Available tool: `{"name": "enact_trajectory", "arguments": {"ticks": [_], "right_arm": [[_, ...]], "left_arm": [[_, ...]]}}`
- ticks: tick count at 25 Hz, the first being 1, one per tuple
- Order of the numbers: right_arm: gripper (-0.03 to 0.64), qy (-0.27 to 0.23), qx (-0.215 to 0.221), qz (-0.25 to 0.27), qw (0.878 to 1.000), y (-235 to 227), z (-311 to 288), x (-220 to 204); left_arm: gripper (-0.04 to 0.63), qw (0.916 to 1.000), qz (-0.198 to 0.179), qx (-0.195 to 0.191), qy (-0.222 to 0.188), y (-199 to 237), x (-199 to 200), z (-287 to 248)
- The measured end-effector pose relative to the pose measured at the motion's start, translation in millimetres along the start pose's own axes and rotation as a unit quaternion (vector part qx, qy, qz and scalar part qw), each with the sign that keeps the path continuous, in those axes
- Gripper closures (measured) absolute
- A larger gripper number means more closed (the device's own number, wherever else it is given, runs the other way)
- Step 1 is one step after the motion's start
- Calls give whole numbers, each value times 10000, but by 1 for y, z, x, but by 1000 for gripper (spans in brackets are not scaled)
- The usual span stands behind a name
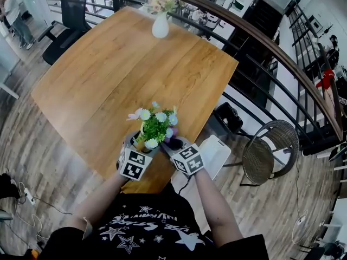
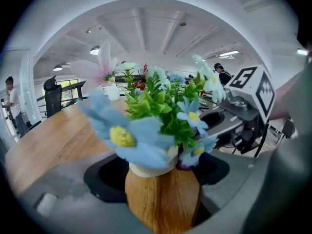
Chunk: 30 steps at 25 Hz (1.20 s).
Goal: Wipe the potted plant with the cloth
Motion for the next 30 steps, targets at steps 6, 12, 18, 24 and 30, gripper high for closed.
{"name": "enact_trajectory", "arguments": {"ticks": [6, 12, 18, 24, 30], "right_arm": [[535, -19, -216, -7, 9998, -11, 3, 3], [534, 34, -266, 58, 9996, -22, 5, 4], [534, 69, -257, 43, 9996, -25, 6, 4], [534, 147, -219, 91, 9996, -26, 3, 5], [534, 213, -198, 82, 9995, -27, 1, 3]], "left_arm": [[187, 9986, -274, -426, -123, -14, -5, 12], [187, 9926, -798, -909, 128, -18, -17, 15], [187, 9801, -1531, -1260, 37, 25, -20, 22], [119, 9475, -2400, -2113, -47, 51, 4, 11], [62, 9009, -3246, -2881, 95, 58, 30, -6]]}}
Point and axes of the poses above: the fingertips, and each gripper's own axes: z backward along the fingers, y to its left, x out of its top, the point moved 6 cm from there along z, backward along the fingers, and after that the axes turned 1 degree about -z, right-handed, at the moved point
